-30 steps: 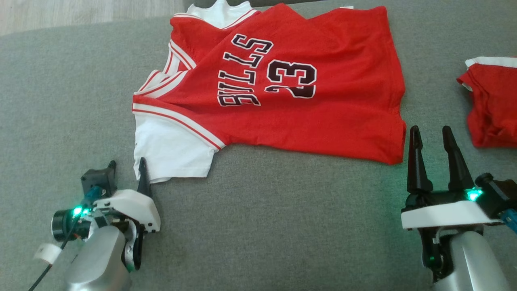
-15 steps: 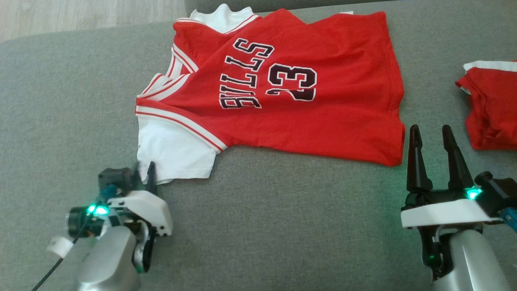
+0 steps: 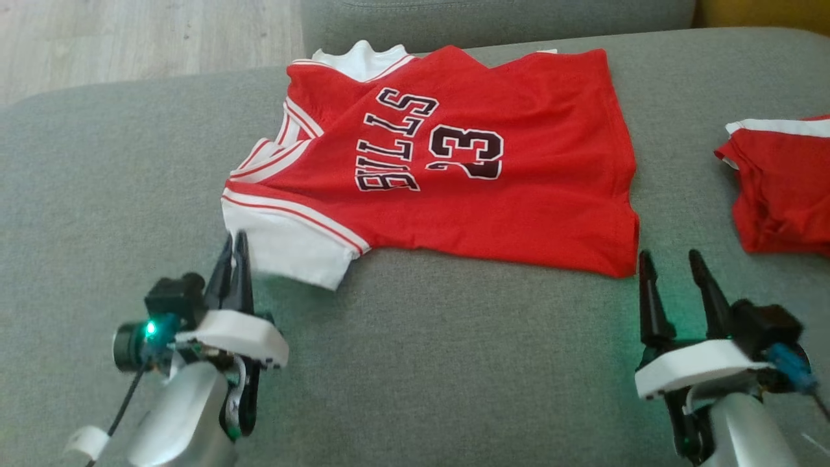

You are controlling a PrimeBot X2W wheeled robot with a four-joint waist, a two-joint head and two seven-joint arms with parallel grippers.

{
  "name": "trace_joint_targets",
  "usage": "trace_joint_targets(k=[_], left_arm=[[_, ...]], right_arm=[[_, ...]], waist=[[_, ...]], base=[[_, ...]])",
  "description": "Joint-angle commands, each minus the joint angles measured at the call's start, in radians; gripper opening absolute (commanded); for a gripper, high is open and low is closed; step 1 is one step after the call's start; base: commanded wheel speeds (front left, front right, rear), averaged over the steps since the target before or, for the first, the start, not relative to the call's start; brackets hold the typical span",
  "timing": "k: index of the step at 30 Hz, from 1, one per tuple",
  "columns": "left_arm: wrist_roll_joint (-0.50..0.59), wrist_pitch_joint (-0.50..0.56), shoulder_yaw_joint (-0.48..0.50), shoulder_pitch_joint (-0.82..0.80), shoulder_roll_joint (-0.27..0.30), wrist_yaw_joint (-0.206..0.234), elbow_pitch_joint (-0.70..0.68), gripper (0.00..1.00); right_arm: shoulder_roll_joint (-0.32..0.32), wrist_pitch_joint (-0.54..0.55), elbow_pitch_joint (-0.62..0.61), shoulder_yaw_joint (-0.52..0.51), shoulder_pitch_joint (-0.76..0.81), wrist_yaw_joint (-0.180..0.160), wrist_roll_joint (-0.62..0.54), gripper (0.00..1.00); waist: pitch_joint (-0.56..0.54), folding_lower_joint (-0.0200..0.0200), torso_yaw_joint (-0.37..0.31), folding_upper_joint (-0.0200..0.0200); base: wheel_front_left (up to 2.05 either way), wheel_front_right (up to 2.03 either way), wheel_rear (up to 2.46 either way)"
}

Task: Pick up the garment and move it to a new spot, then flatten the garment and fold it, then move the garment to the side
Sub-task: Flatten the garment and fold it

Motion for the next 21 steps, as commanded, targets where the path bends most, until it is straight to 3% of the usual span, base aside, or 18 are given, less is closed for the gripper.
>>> trace_joint_targets(k=[1,9,21], left_arm=[[0.002,-0.037,0.050,-0.032,0.021,0.010,-0.078,0.00],[0.028,-0.063,0.053,-0.012,0.013,0.010,-0.219,0.00],[0.038,-0.066,0.044,0.010,0.016,0.013,-0.276,0.00]], right_arm=[[-0.005,0.008,0.001,0.009,-0.023,-0.001,-0.077,1.00],[-0.005,0.065,0.145,-0.009,-0.096,-0.001,-0.108,1.00],[-0.005,0.065,0.417,-0.012,-0.233,-0.001,-0.010,1.00]], waist=[[-0.001,0.0001,0.003,0.0000],[0.004,0.0001,0.017,0.0000],[0.020,0.0001,0.034,0.0000]], base=[[0.00,0.00,0.00],[0.00,0.00,0.00],[0.00,0.00,0.00]])
